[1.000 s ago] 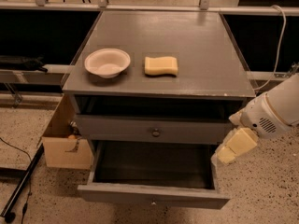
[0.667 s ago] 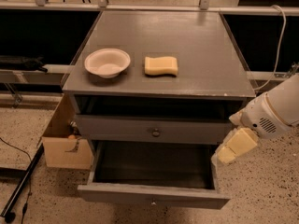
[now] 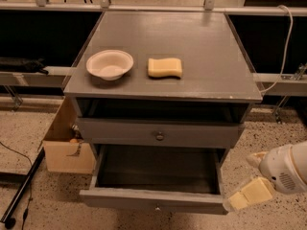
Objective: Close middle drawer
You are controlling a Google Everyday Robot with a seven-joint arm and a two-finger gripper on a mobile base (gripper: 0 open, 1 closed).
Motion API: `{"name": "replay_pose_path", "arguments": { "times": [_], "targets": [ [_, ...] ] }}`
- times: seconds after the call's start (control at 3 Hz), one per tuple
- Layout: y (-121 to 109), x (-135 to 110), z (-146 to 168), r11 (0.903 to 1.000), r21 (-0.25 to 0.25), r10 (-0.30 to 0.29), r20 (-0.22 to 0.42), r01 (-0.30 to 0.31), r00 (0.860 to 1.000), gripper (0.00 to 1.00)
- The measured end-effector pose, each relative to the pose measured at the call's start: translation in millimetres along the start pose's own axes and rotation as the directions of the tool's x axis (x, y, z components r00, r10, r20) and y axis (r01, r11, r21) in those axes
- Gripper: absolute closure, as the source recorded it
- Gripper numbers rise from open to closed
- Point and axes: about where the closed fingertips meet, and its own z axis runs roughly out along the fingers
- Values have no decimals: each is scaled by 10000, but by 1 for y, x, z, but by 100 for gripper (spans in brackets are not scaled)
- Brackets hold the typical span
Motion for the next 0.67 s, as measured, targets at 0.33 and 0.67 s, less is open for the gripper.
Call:
{"name": "replay_pose_path", "arguments": {
  "times": [0.33,0.67],
  "targets": [
    [6,37,28,9987,510,-23,509,-3,9987,0],
    [-1,51,49,9946,1002,-301,435,256,9986,0]
  ]
}}
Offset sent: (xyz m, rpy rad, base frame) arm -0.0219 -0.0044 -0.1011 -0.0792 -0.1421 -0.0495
